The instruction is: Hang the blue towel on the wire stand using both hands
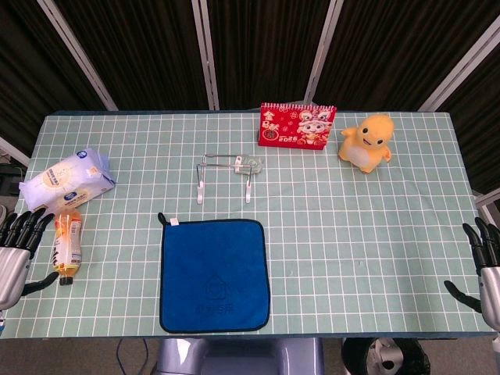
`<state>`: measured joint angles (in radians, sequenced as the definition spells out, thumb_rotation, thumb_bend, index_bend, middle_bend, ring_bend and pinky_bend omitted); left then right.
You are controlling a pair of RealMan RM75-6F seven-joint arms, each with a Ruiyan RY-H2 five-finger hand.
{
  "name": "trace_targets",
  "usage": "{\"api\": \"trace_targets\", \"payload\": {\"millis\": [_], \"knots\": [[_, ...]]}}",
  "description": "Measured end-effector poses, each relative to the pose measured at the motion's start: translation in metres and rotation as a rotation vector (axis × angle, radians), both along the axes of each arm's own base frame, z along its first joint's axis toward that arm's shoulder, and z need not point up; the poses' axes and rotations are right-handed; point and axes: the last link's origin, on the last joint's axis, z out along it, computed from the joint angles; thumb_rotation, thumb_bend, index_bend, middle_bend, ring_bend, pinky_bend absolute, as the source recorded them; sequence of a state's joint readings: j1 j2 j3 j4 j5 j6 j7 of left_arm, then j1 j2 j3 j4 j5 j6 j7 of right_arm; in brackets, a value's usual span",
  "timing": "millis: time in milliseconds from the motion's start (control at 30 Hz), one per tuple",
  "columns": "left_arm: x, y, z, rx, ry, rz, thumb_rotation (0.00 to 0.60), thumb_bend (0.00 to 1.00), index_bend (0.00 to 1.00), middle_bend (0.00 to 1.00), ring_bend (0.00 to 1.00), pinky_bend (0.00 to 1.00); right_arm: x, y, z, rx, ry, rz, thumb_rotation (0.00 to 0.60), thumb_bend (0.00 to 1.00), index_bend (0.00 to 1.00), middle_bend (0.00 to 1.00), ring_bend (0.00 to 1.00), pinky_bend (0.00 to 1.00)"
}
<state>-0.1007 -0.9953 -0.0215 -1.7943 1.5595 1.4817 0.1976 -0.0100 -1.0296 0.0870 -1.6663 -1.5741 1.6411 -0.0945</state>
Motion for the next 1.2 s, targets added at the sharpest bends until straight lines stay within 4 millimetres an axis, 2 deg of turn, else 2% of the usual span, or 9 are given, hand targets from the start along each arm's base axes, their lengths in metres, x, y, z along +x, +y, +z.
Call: {"api": "trace_targets", "payload": {"millis": [300, 500, 567, 633, 667, 767, 867, 1033, 1200], "knots": [[0.0, 0.001, 0.002, 0.012, -0.011, 0.011, 0.6, 0.01, 0.0, 0.0, 0.0, 0.0, 0.0, -0.007, -0.012, 0.06, 0.012, 0.006, 0.6, 0.0, 0.0, 0.0, 0.0, 0.0], [0.001, 0.005, 0.001, 0.003, -0.015, 0.009, 0.6, 0.01, 0.0, 0.0, 0.0, 0.0, 0.013, -0.033, -0.041, 0.199, 0.05, 0.09, 0.6, 0.0, 0.0, 0.0, 0.0, 0.0], [0.001, 0.006, 0.001, 0.005, -0.012, 0.006, 0.6, 0.01, 0.0, 0.0, 0.0, 0.0, 0.022, -0.048, -0.055, 0.273, 0.067, 0.145, 0.6, 0.0, 0.01, 0.0, 0.0, 0.0], [0.002, 0.006, 0.0, 0.008, -0.009, 0.006, 0.6, 0.01, 0.0, 0.0, 0.0, 0.0, 0.032, -0.063, -0.071, 0.357, 0.081, 0.201, 0.6, 0.0, 0.13, 0.0, 0.0, 0.0], [0.001, 0.007, 0.0, 0.01, -0.005, 0.009, 0.6, 0.01, 0.0, 0.0, 0.0, 0.0, 0.038, -0.069, -0.078, 0.395, 0.086, 0.224, 0.6, 0.0, 0.15, 0.0, 0.0, 0.0], [0.001, 0.009, -0.002, 0.016, 0.004, 0.021, 0.6, 0.01, 0.0, 0.0, 0.0, 0.0, 0.059, -0.09, -0.105, 0.527, 0.099, 0.31, 0.6, 0.0, 0.12, 0.0, 0.0, 0.0], [-0.001, 0.013, -0.004, 0.022, 0.017, 0.037, 0.6, 0.01, 0.0, 0.0, 0.0, 0.0, 0.085, -0.107, -0.132, 0.643, 0.121, 0.408, 0.6, 0.04, 0.19, 0.0, 0.0, 0.0], [-0.002, 0.016, -0.008, 0.029, 0.03, 0.051, 0.6, 0.01, 0.0, 0.0, 0.0, 0.0, 0.119, -0.121, -0.176, 0.779, 0.17, 0.544, 0.6, 0.11, 0.25, 0.0, 0.0, 0.0], [-0.006, 0.02, -0.011, 0.023, 0.041, 0.073, 0.6, 0.01, 0.0, 0.0, 0.0, 0.0, 0.138, -0.125, -0.204, 0.834, 0.216, 0.616, 0.6, 0.17, 0.26, 0.0, 0.0, 0.0]]}}
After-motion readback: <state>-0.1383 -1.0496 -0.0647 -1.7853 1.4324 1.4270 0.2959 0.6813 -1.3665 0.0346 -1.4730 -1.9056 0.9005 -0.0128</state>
